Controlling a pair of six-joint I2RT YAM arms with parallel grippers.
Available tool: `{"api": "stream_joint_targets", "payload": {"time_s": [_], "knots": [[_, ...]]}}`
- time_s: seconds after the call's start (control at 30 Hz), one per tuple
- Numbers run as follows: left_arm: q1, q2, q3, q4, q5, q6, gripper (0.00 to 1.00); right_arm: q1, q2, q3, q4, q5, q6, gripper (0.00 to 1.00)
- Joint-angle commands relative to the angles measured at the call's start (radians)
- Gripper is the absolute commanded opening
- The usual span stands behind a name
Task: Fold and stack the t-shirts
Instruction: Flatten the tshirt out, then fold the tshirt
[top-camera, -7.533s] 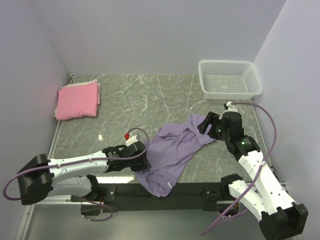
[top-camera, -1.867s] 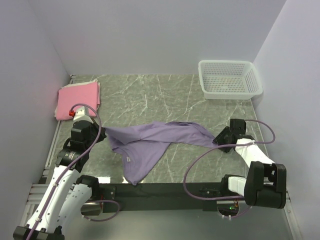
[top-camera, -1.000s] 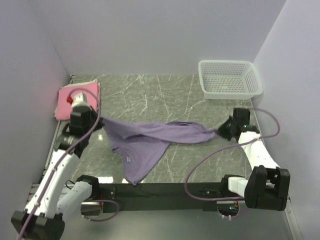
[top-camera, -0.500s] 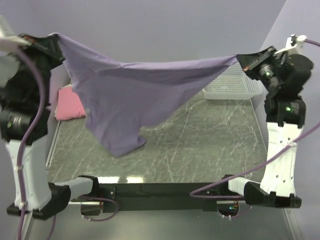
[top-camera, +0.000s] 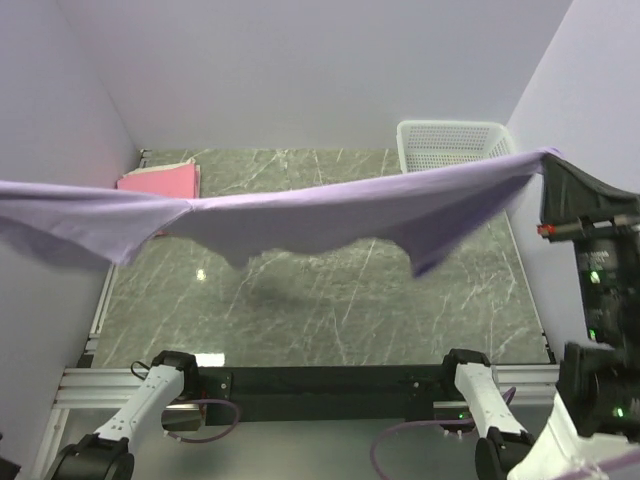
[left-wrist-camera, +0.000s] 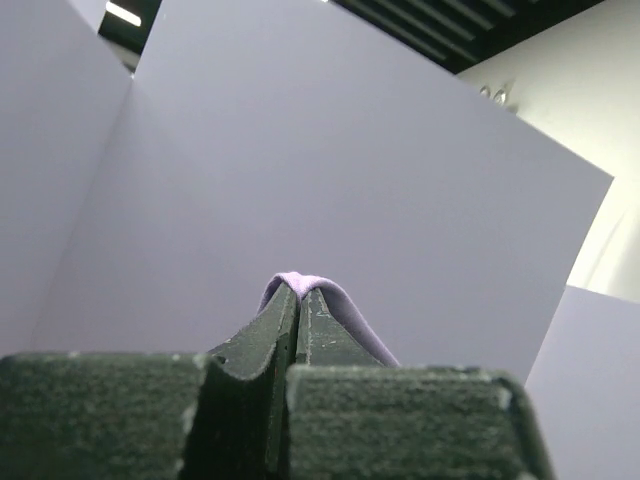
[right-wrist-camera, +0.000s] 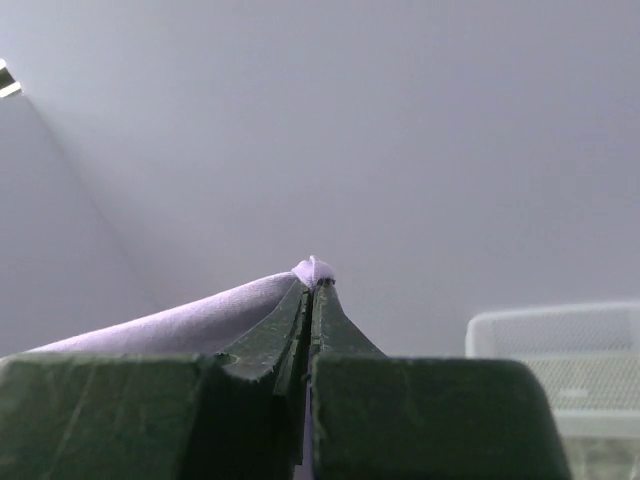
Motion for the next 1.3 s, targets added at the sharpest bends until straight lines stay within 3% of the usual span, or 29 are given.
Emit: {"api": "stream_joint_targets", "payload": {"time_s": [0.0, 0.13, 0.23, 0.37, 0.53, 0.63, 0.8, 1.0, 1.27], "knots": [[0.005, 0.054, 0.050, -0.051, 0.015, 0.048, 0.01, 0.027, 0.005, 0.034, -0.036, 0.153, -0.130, 0.00], [0.005, 0.082, 0.041, -0.048, 0.029, 0.069, 0.01, 0.049, -0.001, 0.007, -0.038, 0.199, -0.186, 0.00], [0.005, 0.111, -0.046, -0.014, 0.035, 0.083, 0.01, 0.053, 0.007, -0.081, -0.018, 0.173, -0.186, 0.00], [0.007, 0.155, -0.300, 0.063, 0.046, 0.078, 0.01, 0.053, 0.011, -0.289, 0.057, 0.110, -0.128, 0.00], [0.005, 0.264, -0.638, 0.263, 0.027, 0.069, 0.01, 0.053, 0.105, -0.559, 0.099, 0.199, -0.062, 0.00], [0.005, 0.383, -0.736, 0.395, 0.027, 0.060, 0.01, 0.053, 0.187, -0.676, 0.189, 0.250, -0.042, 0.00], [0.005, 0.639, -0.761, 0.500, 0.037, 0.051, 0.01, 0.053, 0.342, -0.779, 0.382, 0.311, -0.013, 0.00], [0.011, 0.864, -0.683, 0.534, 0.070, 0.040, 0.01, 0.053, 0.628, -0.696, 0.484, 0.284, -0.037, 0.00], [0.031, 0.962, -0.631, 0.520, 0.130, 0.020, 0.01, 0.053, 0.766, -0.646, 0.493, 0.262, -0.056, 0.00]]}}
